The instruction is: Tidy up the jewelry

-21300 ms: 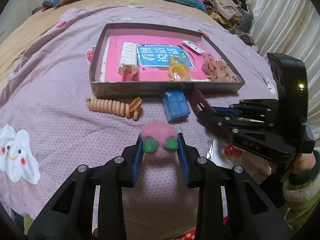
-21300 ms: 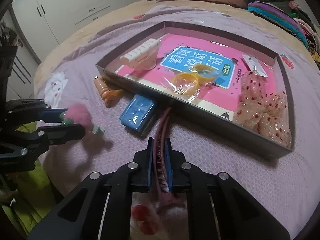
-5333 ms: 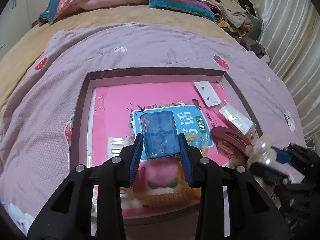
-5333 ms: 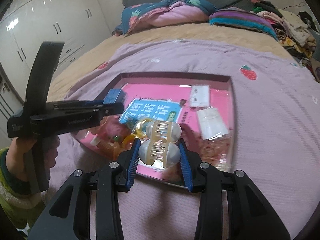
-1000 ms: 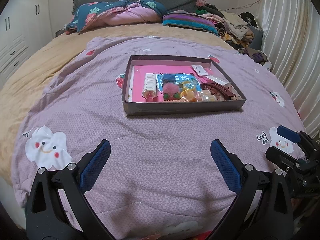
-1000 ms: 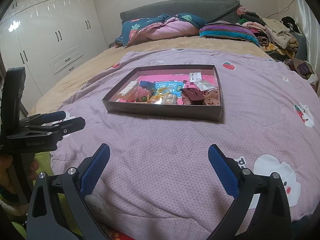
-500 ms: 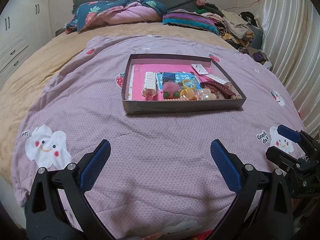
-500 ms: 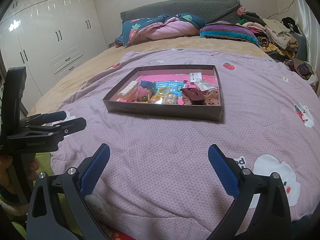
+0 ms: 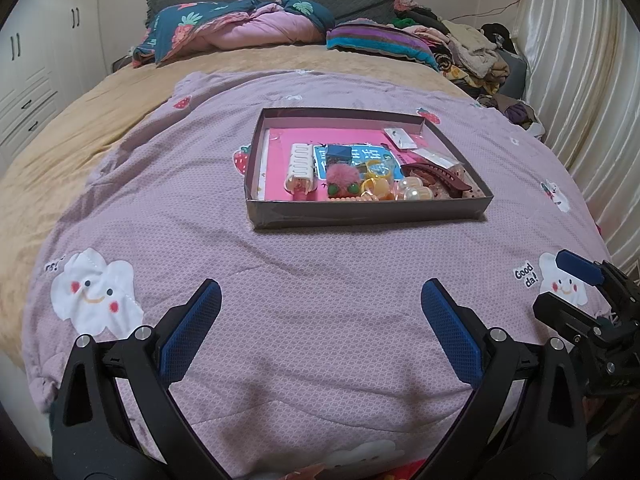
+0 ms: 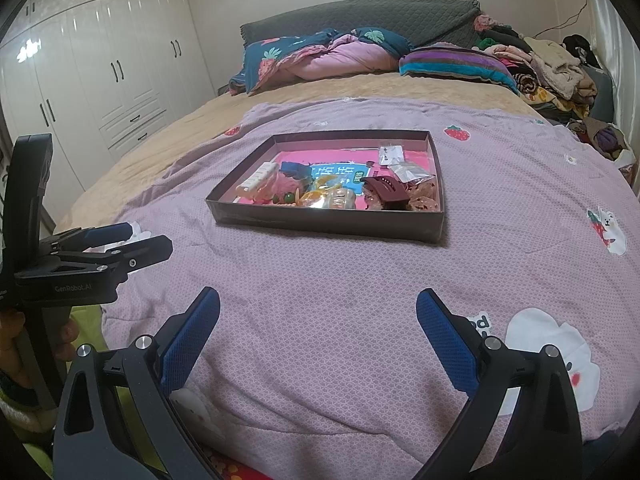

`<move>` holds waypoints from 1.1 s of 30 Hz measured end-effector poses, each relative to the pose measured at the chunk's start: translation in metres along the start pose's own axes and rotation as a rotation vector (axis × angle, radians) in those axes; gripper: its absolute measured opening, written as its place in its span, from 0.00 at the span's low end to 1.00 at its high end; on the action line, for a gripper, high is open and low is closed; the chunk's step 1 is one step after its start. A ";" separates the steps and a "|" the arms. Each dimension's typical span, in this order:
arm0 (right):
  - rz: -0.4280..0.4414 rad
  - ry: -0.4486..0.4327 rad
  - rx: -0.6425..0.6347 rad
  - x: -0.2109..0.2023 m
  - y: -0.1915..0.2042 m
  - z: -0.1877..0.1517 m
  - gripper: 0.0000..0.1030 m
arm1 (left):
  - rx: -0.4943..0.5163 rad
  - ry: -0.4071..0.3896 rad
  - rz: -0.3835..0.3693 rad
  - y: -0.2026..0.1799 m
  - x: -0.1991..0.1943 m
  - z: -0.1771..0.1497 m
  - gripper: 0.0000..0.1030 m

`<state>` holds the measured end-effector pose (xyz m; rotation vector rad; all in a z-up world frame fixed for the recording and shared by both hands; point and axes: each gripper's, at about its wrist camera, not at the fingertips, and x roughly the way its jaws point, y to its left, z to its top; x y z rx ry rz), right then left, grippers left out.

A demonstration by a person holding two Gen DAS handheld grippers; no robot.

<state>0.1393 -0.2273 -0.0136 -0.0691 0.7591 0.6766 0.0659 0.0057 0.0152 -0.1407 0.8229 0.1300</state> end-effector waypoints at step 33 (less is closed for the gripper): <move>-0.006 -0.002 -0.009 -0.002 0.003 0.001 0.95 | 0.003 0.000 0.004 0.001 -0.001 -0.001 0.91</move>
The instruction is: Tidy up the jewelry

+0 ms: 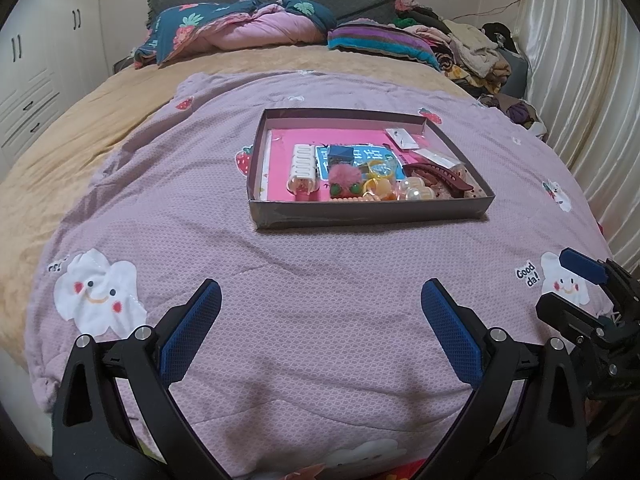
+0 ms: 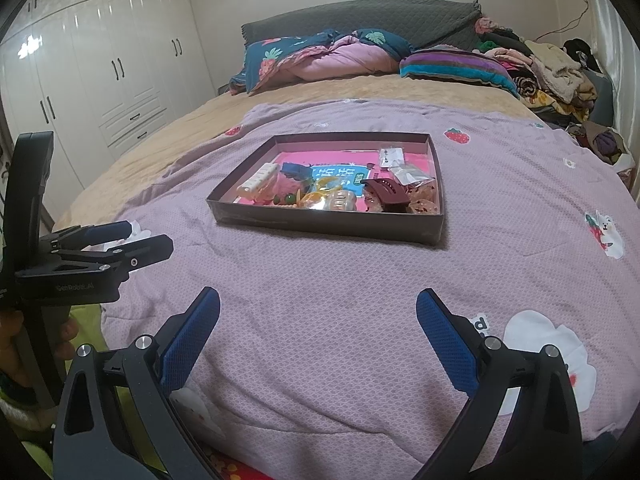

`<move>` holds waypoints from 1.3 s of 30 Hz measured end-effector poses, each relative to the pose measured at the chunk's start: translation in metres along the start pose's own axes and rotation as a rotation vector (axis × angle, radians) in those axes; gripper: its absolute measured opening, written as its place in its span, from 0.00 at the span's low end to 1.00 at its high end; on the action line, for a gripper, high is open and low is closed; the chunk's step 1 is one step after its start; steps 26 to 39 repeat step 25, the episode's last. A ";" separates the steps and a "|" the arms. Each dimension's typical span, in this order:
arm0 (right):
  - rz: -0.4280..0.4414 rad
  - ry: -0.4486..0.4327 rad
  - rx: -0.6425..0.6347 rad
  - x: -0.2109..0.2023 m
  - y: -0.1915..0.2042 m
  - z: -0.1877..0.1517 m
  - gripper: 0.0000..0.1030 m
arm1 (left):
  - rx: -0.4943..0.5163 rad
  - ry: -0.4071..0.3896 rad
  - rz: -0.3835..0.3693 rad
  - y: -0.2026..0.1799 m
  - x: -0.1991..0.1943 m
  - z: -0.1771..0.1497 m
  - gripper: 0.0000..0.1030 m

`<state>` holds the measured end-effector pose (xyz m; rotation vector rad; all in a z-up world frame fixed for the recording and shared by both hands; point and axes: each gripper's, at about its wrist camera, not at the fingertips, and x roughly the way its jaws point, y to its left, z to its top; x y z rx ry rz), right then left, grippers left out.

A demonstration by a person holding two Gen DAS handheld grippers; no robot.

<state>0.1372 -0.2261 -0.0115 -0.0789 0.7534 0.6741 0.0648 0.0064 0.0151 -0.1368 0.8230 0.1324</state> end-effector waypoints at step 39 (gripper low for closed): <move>-0.127 -0.029 0.252 -0.009 -0.126 0.018 0.95 | -0.226 0.099 0.077 0.090 0.048 0.017 0.91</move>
